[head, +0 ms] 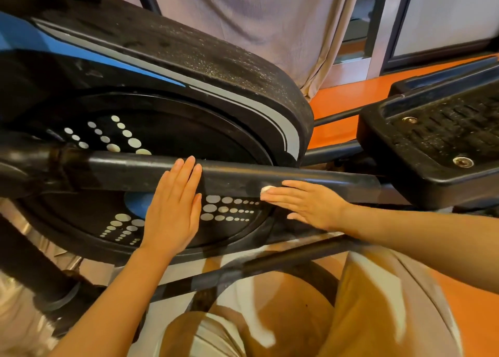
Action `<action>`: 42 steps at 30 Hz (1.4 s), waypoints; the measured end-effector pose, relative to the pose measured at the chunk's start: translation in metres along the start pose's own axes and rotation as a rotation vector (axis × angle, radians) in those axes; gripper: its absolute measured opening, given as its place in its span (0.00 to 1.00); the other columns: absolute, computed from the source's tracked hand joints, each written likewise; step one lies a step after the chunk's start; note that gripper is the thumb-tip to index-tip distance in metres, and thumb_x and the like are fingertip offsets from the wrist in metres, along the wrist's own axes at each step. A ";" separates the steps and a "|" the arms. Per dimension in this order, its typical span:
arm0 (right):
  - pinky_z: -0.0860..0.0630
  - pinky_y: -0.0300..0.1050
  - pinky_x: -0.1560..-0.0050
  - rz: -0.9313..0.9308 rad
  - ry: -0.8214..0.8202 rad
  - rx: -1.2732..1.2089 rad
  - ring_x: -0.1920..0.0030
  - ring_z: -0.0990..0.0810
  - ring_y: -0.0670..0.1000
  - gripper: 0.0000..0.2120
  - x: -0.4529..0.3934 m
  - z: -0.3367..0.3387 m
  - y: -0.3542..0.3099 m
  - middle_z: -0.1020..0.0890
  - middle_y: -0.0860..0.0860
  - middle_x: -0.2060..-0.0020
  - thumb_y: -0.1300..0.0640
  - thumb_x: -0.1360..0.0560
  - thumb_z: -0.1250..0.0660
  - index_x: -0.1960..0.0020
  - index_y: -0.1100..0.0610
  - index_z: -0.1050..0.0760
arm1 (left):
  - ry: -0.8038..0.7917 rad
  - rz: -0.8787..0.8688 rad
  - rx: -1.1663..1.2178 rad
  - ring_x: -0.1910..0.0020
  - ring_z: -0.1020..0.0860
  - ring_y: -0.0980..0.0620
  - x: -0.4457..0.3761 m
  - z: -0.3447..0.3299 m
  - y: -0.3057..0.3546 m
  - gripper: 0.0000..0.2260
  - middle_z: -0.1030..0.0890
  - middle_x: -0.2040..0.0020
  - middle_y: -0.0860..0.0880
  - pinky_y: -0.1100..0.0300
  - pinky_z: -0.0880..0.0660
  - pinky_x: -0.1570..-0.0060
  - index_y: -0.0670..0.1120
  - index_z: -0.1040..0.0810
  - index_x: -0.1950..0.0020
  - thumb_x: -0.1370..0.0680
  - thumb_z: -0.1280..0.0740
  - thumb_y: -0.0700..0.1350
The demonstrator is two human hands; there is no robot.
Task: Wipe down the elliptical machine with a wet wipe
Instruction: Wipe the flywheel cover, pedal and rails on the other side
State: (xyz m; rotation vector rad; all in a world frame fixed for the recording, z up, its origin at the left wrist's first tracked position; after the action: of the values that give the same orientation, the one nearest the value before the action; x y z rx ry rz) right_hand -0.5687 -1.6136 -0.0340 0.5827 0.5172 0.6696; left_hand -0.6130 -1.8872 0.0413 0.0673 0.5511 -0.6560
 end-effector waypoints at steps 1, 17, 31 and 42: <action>0.64 0.50 0.23 0.022 -0.017 0.035 0.22 0.61 0.51 0.33 0.006 -0.003 0.008 0.56 0.52 0.23 0.44 0.20 0.41 0.22 0.57 0.50 | 0.000 -0.001 -0.003 0.20 0.47 0.46 0.000 0.000 0.000 0.25 0.42 0.20 0.43 0.54 0.54 0.21 0.41 0.42 0.21 0.17 0.47 0.48; 0.61 0.50 0.23 0.081 0.131 0.022 0.22 0.57 0.51 0.29 -0.057 0.037 0.010 0.59 0.53 0.22 0.50 0.18 0.51 0.21 0.59 0.54 | -0.014 -0.060 -0.011 0.20 0.48 0.48 0.002 0.001 -0.006 0.26 0.44 0.20 0.44 0.54 0.54 0.22 0.41 0.44 0.21 0.18 0.46 0.46; 0.80 0.53 0.32 0.181 -0.038 0.175 0.27 0.72 0.52 0.27 -0.102 0.032 -0.035 0.62 0.53 0.24 0.47 0.17 0.52 0.22 0.58 0.48 | -0.057 -0.117 -0.057 0.20 0.46 0.48 0.003 0.011 -0.007 0.27 0.43 0.20 0.44 0.50 0.46 0.23 0.41 0.43 0.20 0.19 0.45 0.47; 0.65 0.51 0.23 -0.109 0.126 -0.061 0.22 0.60 0.56 0.34 -0.096 0.042 -0.031 0.62 0.58 0.22 0.46 0.17 0.49 0.21 0.62 0.60 | 0.036 0.026 -0.012 0.20 0.50 0.48 0.014 0.022 -0.019 0.28 0.46 0.19 0.44 0.51 0.52 0.22 0.41 0.44 0.20 0.20 0.42 0.44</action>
State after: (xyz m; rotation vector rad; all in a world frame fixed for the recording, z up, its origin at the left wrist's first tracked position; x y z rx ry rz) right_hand -0.5947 -1.7138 0.0001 0.4536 0.6391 0.6183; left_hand -0.6047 -1.9149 0.0547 0.0752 0.5876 -0.6276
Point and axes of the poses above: each hand's wrist, its own x-axis away from the middle knuckle, its own z-axis out of the back of the hand, y = z × x, the point moved 4 cm from there along -x, towards the middle knuckle
